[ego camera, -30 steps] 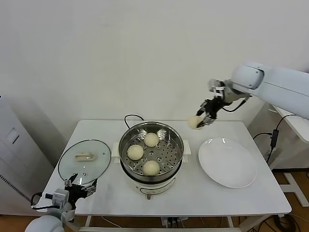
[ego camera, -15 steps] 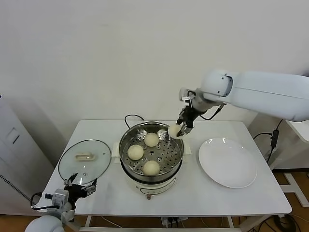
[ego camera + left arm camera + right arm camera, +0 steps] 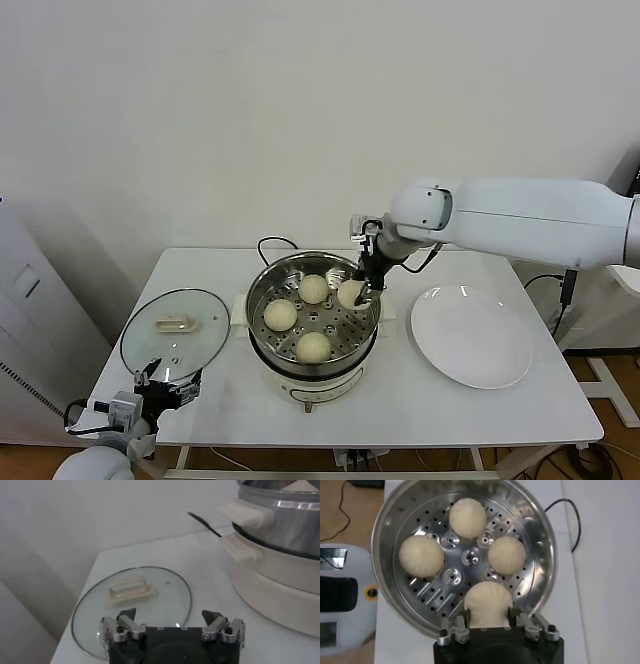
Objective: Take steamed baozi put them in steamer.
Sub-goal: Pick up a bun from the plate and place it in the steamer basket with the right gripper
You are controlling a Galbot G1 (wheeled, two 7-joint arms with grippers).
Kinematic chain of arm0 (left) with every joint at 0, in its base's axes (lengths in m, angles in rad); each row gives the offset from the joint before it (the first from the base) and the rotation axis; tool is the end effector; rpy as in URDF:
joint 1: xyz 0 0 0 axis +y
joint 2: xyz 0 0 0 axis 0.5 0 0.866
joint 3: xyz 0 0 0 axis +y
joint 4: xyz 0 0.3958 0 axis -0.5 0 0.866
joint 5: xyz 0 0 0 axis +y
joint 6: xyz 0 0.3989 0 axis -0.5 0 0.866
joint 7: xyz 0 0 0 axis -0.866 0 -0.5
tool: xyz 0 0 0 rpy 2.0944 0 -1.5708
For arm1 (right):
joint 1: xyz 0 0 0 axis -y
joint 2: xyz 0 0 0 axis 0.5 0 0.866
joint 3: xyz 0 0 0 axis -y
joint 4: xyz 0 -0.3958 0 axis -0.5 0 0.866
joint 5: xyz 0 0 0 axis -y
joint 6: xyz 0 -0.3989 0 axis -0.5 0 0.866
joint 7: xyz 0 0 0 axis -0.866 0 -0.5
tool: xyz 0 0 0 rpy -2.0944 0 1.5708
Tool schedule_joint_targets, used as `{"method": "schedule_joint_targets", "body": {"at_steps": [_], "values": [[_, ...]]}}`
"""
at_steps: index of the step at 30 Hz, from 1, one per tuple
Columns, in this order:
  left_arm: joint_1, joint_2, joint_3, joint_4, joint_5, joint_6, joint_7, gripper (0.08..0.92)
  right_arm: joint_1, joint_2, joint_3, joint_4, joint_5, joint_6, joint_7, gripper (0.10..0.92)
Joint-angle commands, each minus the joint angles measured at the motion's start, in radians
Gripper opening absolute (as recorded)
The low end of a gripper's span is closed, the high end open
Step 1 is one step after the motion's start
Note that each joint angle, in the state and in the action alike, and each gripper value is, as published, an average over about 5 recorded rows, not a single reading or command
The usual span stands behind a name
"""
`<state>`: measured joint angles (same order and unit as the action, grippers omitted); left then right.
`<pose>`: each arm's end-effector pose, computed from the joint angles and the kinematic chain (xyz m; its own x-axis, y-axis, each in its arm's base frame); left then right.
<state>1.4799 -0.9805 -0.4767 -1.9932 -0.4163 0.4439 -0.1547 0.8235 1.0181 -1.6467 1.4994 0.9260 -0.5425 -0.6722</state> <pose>0.2450 0.1151 -0.3362 -0.8704 0.0393 0.4907 0.1397 0.9755 0.1698 0.5761 0.0569 -0.0569 -0.2036 -0.2561 0.9450 -0.9782 0.0134 -0.2072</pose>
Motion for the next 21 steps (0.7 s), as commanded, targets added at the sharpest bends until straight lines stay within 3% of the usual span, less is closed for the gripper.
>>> {"method": "schedule_joint_targets", "body": {"at_steps": [1, 11, 21], "values": [[0.001, -0.002, -0.001, 0.002, 0.001, 0.0, 0.0, 0.823, -0.082, 0.029, 0.019, -0.001, -0.013, -0.018, 0.039, 0.484], [0.0, -0.002, -0.004, 0.007, 0.0, -0.002, 0.001, 0.823, -0.124, 0.04, 0.027, -0.015, -0.029, -0.024, 0.051, 0.504], [0.001, -0.005, -0.01, 0.005, -0.002, -0.001, 0.0, 0.823, -0.091, -0.011, 0.103, -0.019, -0.019, -0.025, 0.022, 0.751]]}}
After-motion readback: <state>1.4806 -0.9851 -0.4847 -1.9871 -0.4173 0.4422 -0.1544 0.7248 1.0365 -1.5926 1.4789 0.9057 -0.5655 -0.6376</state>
